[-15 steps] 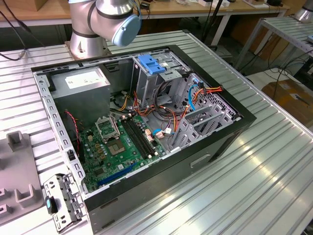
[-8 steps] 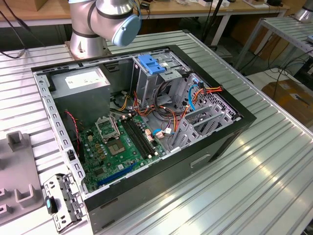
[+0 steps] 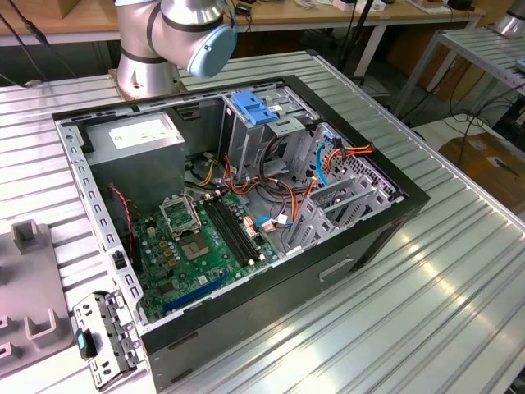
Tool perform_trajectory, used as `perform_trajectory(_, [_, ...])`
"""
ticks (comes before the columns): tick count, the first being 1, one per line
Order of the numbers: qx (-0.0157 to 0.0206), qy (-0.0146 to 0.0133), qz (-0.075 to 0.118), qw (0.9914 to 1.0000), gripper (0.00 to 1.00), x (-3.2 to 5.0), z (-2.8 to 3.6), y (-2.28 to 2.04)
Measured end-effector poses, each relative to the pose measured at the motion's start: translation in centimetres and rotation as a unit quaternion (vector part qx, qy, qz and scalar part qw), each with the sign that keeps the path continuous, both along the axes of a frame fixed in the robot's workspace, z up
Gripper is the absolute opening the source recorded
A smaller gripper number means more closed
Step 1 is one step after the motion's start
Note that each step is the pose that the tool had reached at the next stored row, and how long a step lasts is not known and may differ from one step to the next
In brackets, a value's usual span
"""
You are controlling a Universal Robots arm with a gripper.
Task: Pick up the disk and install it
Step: 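Pick up the disk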
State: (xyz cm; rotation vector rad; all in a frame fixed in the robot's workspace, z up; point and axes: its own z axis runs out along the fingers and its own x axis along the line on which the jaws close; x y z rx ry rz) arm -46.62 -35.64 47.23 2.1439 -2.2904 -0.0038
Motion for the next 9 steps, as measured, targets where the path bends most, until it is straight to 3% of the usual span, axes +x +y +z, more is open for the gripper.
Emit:
perform_trajectory(4, [0.0, 0.0001, 0.0, 1.0, 0.37, 0.01, 1.59, 0.0])
perform_trajectory(9, [0.0, 0.0, 0.0, 1.0, 0.37, 0.0, 2.11, 0.0])
